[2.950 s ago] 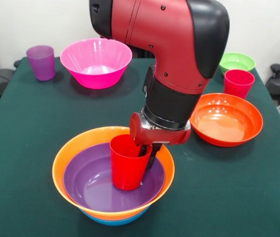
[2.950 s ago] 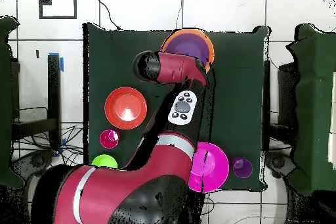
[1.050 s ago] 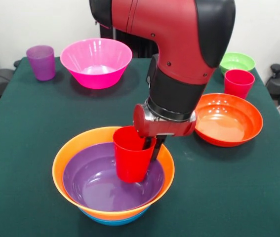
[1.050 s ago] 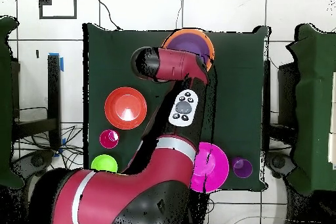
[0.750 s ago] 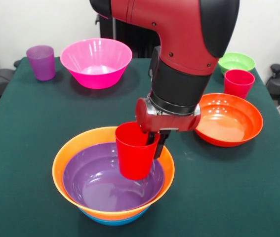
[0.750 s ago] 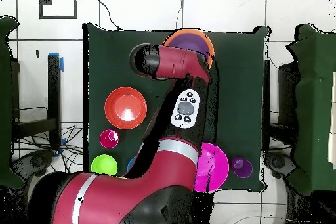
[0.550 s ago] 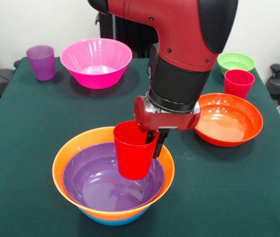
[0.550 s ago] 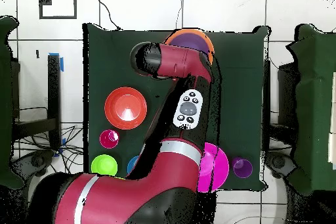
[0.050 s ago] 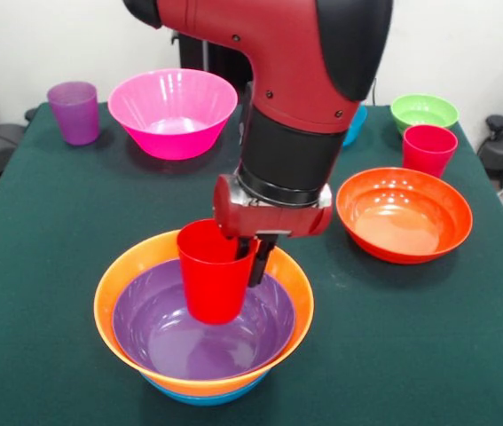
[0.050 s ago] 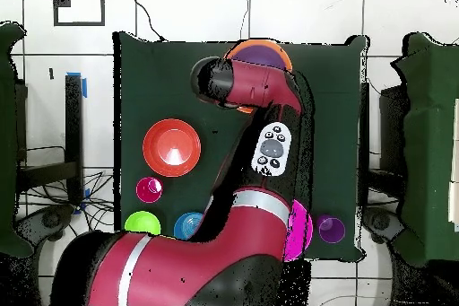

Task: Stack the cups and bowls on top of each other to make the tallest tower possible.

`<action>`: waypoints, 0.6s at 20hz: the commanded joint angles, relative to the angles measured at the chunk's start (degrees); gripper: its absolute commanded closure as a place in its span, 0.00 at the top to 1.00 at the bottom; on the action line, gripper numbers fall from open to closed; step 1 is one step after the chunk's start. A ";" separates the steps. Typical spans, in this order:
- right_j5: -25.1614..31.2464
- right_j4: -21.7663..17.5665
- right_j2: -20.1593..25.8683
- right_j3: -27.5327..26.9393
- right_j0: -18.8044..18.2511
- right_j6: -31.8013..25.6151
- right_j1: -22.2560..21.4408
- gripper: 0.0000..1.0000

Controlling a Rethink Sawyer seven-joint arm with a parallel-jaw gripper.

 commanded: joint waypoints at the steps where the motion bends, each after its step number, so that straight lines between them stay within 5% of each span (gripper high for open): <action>1: 2.31 -4.11 7.17 0.18 -0.52 -0.20 3.21 0.00; 12: 1.29 -2.95 5.26 -0.69 1.84 5.10 5.68 0.00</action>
